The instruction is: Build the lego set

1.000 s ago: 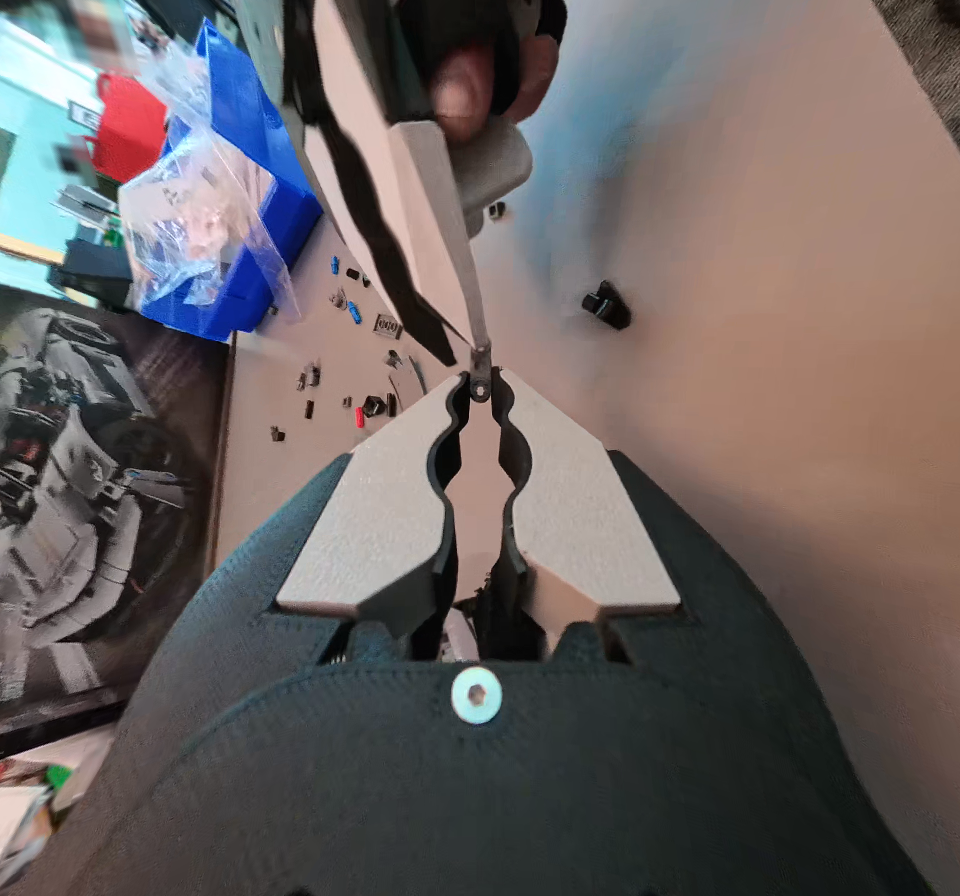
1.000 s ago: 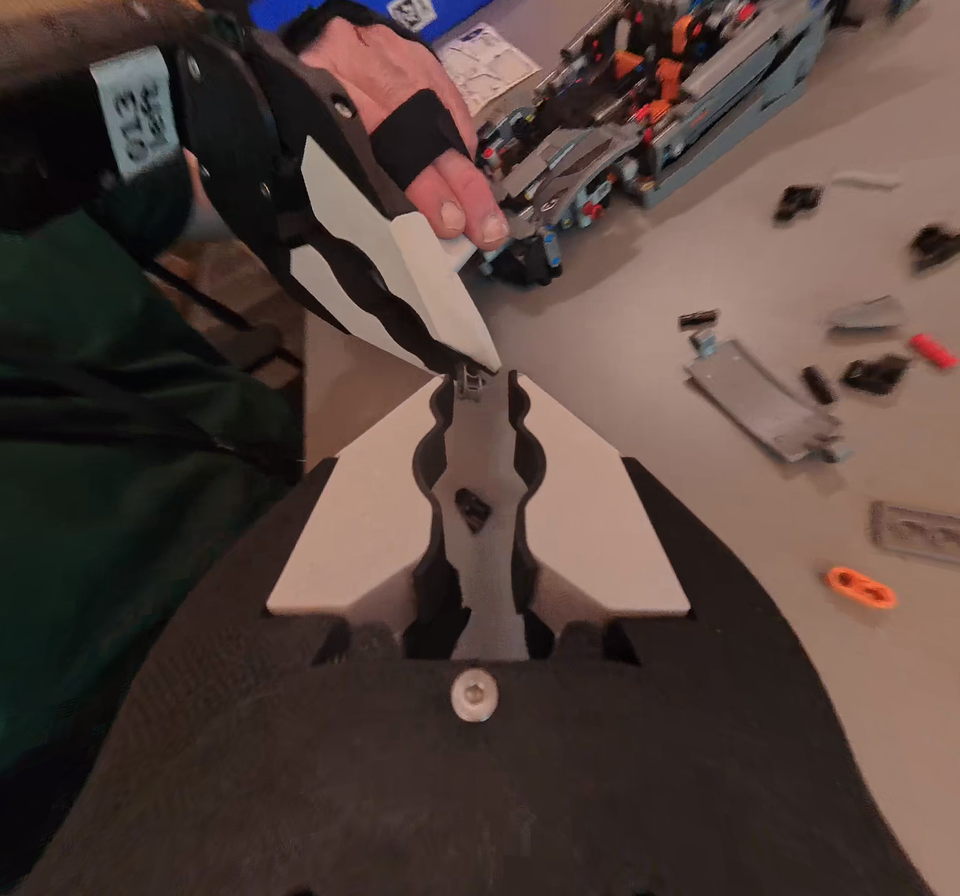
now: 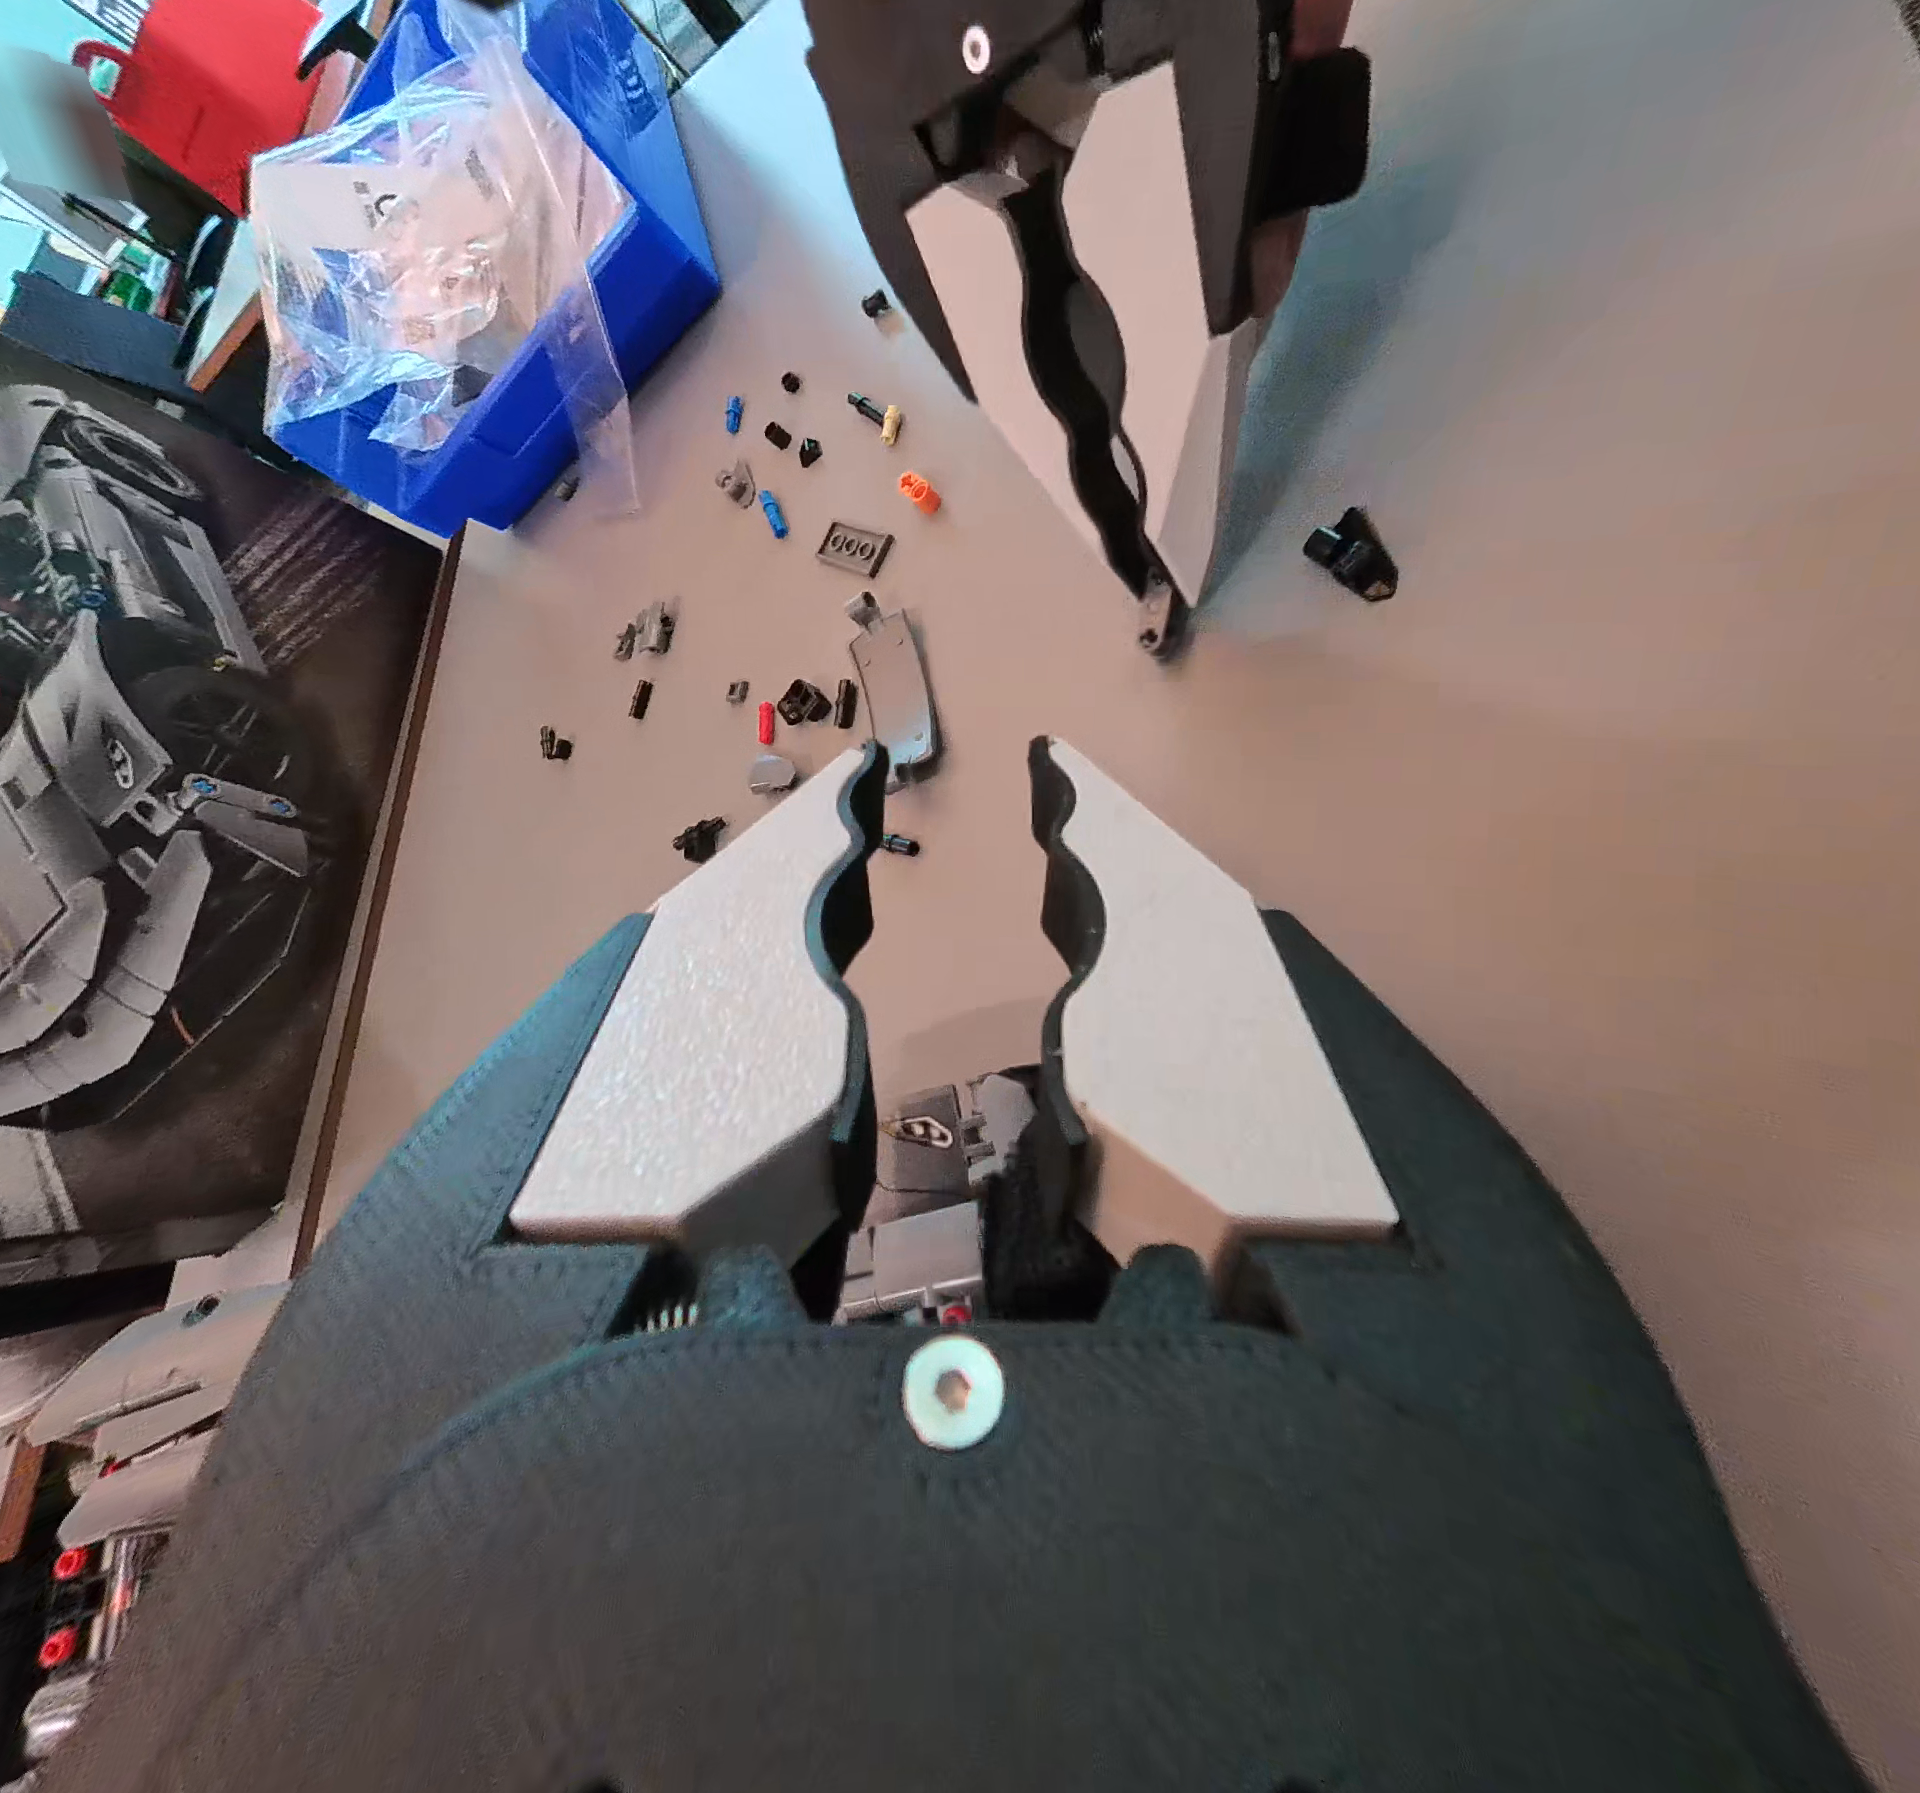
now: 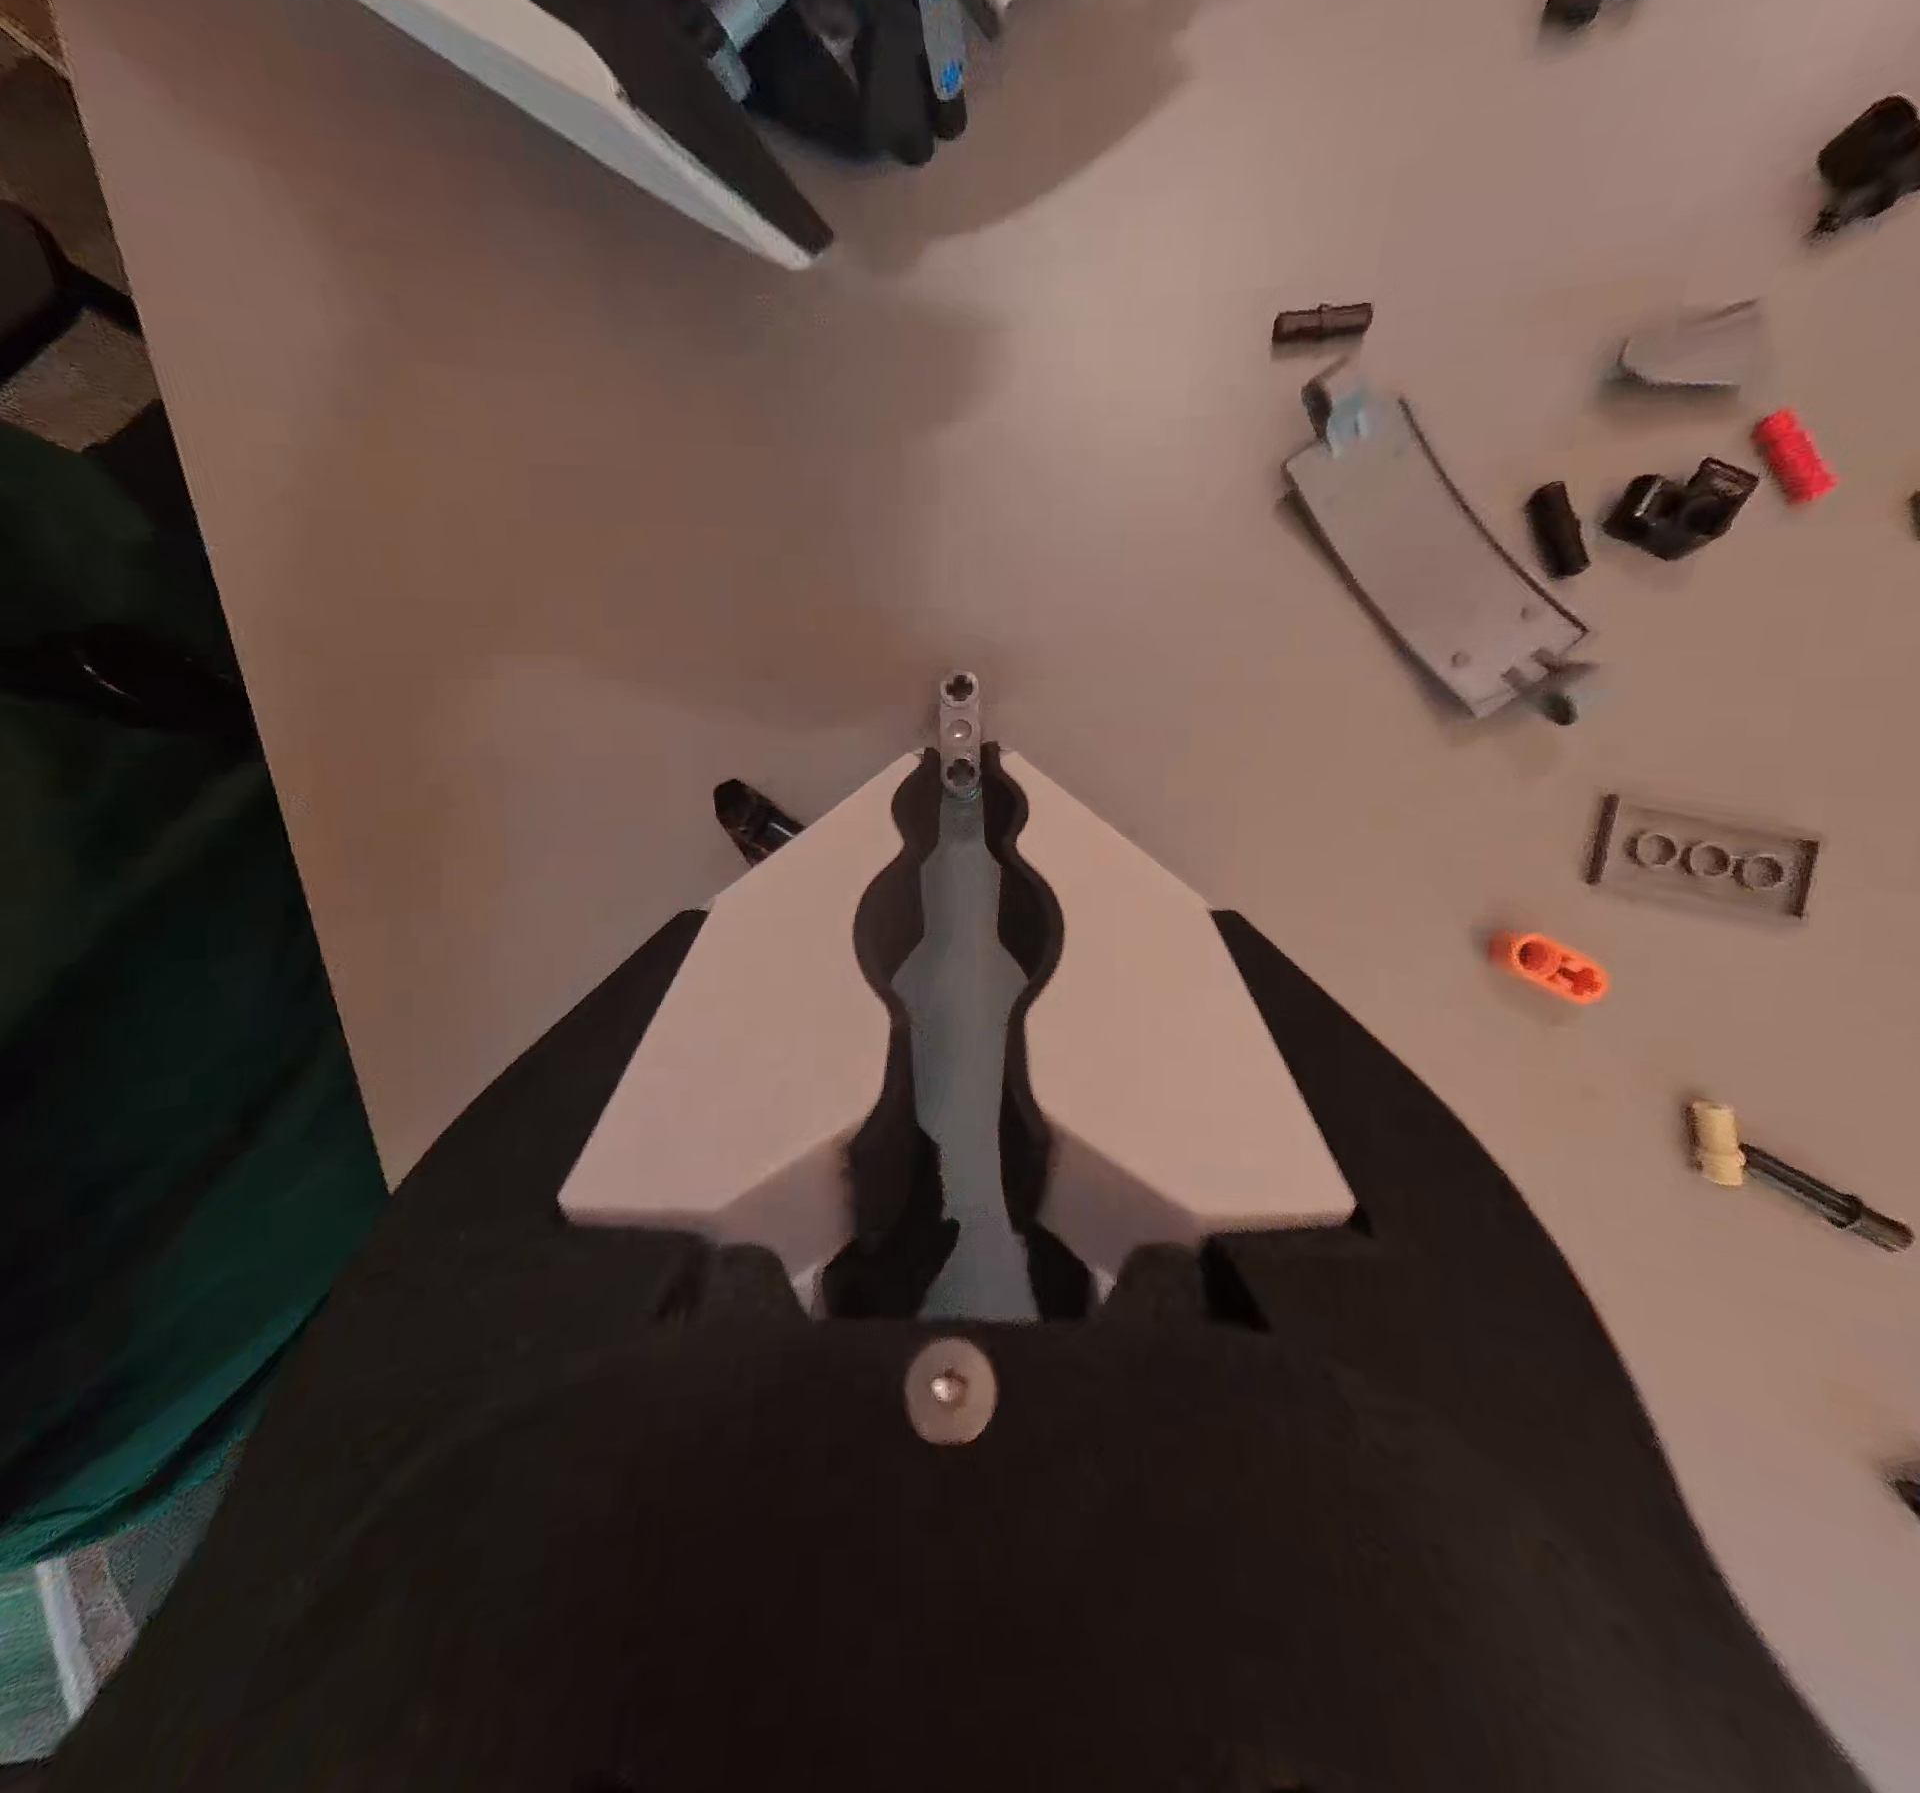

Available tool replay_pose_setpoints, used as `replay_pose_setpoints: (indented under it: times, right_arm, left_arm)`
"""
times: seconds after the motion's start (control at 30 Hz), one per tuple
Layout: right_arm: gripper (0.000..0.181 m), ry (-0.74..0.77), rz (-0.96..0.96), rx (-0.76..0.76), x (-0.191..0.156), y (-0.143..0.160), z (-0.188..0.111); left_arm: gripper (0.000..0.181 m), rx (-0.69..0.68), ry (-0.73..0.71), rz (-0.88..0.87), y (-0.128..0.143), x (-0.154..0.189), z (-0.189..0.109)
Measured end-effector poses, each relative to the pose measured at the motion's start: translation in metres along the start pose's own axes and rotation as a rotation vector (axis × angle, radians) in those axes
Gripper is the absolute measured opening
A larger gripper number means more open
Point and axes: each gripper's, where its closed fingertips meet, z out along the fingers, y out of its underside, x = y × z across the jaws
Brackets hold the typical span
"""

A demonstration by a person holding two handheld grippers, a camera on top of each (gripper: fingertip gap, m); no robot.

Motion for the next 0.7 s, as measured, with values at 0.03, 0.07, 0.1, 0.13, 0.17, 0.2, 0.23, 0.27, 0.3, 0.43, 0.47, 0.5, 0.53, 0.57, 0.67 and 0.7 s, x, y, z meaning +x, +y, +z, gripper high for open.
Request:
replay_pose_setpoints:
  times: [0.03, 0.07, 0.1, 0.13, 0.17, 0.2, 0.23, 0.27, 0.3, 0.43, 0.47, 0.5, 0.53, 0.57, 0.67, 0.7]
  right_arm:
    - [0.006, -0.005, 0.005, 0.0, -0.001, 0.0, 0.001]
    - [0.007, -0.005, 0.003, -0.005, -0.001, 0.0, 0.001]
    - [0.01, 0.006, -0.004, -0.01, 0.0, 0.0, 0.001]
    - [0.014, 0.01, -0.006, -0.016, 0.001, 0.0, 0.0]
    - [0.017, 0.009, -0.007, -0.02, 0.001, -0.001, 0.0]
    - [0.02, 0.012, -0.009, -0.025, 0.001, -0.001, -0.002]
    - [0.021, 0.014, -0.011, -0.027, 0.003, -0.001, -0.006]
    - [0.019, 0.022, -0.014, -0.014, 0.005, -0.002, -0.013]
    - [0.015, 0.061, -0.011, 0.009, 0.015, -0.005, -0.024]
    - [0.015, 0.377, -0.005, -0.003, 0.092, 0.001, -0.081]
    - [0.018, 0.429, -0.006, -0.027, 0.112, 0.007, -0.091]
    - [0.019, 0.46, 0.009, -0.051, 0.131, 0.014, -0.098]
    - [0.019, 0.477, 0.032, -0.074, 0.148, 0.02, -0.103]
    - [0.019, 0.491, 0.039, -0.094, 0.163, 0.024, -0.106]
    - [0.02, 0.512, 0.056, -0.162, 0.2, 0.036, -0.105]
    - [0.02, 0.514, 0.058, -0.187, 0.209, 0.041, -0.102]
  left_arm:
    - [0.025, -0.001, -0.001, 0.003, 0.0, 0.0, 0.0]
    - [0.024, -0.006, -0.001, 0.009, 0.001, 0.001, 0.0]
    - [0.024, -0.013, -0.001, 0.016, 0.001, 0.001, 0.001]
    - [0.024, -0.016, -0.002, 0.023, 0.002, 0.002, 0.001]
    - [0.024, -0.018, -0.006, 0.027, 0.002, 0.001, 0.001]
    - [0.024, -0.02, -0.008, 0.029, 0.002, 0.001, 0.001]
    - [0.024, -0.018, -0.009, 0.029, 0.002, 0.0, 0.0]
    - [0.024, -0.014, -0.015, 0.028, 0.002, -0.001, -0.001]
    - [0.024, -0.009, -0.026, 0.026, 0.001, -0.004, -0.003]
    - [0.024, -0.002, -0.054, 0.013, 0.003, -0.013, -0.008]
    - [0.024, -0.006, -0.061, 0.016, 0.004, -0.015, -0.009]
    - [0.024, -0.007, -0.067, 0.017, 0.005, -0.016, -0.01]
    - [0.024, -0.009, -0.074, 0.02, 0.006, -0.017, -0.01]
    - [0.024, -0.013, -0.081, 0.023, 0.008, -0.018, -0.01]
    - [0.024, -0.019, -0.089, 0.024, 0.011, -0.021, -0.011]
    - [0.024, -0.021, -0.089, 0.024, 0.012, -0.021, -0.011]
